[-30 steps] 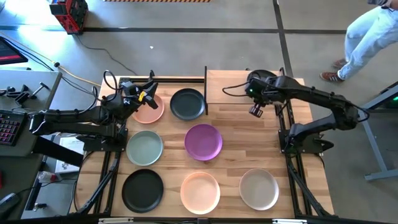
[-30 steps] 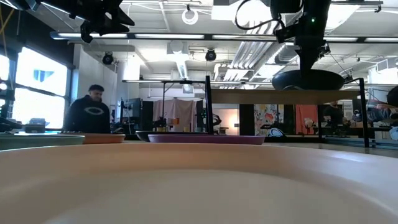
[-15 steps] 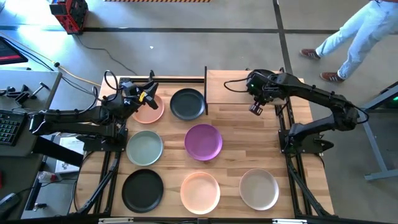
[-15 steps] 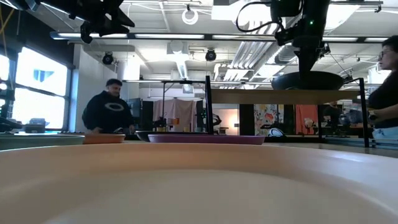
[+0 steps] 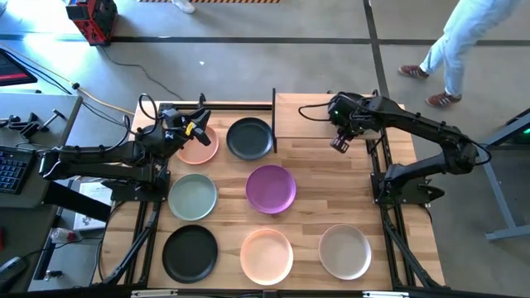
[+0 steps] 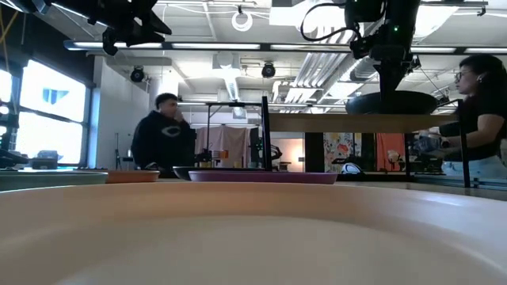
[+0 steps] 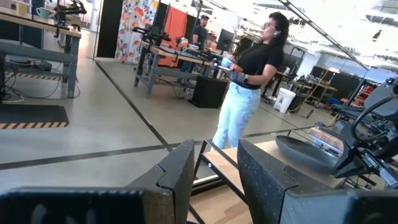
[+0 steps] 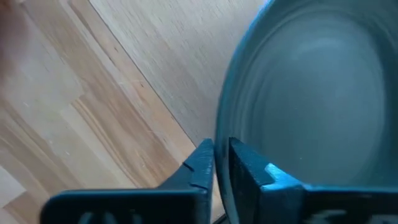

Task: Place and stack plates onto a shelf
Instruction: Put the right black plate on the shelf, then stack the top black plate on top of the black plate on the shelf

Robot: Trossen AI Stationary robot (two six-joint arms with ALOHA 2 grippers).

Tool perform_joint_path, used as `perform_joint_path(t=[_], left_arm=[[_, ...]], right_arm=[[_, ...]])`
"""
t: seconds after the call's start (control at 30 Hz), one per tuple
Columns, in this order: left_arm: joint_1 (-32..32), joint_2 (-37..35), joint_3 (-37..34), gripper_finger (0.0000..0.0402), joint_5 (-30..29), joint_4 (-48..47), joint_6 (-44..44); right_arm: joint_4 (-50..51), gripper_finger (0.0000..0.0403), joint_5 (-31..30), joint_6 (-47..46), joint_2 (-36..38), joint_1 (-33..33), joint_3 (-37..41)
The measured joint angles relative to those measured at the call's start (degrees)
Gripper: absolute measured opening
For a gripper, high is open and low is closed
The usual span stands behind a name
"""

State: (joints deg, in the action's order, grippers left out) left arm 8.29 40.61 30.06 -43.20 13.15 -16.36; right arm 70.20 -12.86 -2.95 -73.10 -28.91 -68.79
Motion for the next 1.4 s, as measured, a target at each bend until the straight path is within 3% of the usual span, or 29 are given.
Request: perform_joint_path(t=[0.3, 0.57, 0.83, 0.97, 1.17, 1.4], left_arm=[[0.00, 0.00, 0.00, 0.0113, 0.40, -0.04, 0.00], [-0.11, 0.73, 0.04, 0.0113, 7.07, 0.27, -0.09], [0.01, 4.82, 2.53, 0.0113, 9.84, 2.74, 3.37], [0.00, 8.67, 9.53, 0.0113, 11.67, -2.40, 11.71], [0.02, 15.76, 19.64, 0.0113, 14.35, -17.52, 22.60], [0.02, 24.22, 21.44, 0.0113, 19.87, -26.30, 25.36]], right_arm=[[-0.62, 0.0103, -0.09, -0.62, -0.02, 0.00, -0.19], [0.37, 0.0108, 0.54, -1.13, -0.04, 0.06, -7.04], [-0.21, 0.0108, 2.84, -1.12, -0.02, 0.05, -17.69], [-0.35, 0.0108, 2.84, -1.11, -0.02, 0.04, -21.93], [-0.64, 0.0108, 2.82, -1.11, 0.00, 0.05, -24.20], [0.07, 0.0108, 2.82, -2.65, -0.02, 0.07, -24.17]])
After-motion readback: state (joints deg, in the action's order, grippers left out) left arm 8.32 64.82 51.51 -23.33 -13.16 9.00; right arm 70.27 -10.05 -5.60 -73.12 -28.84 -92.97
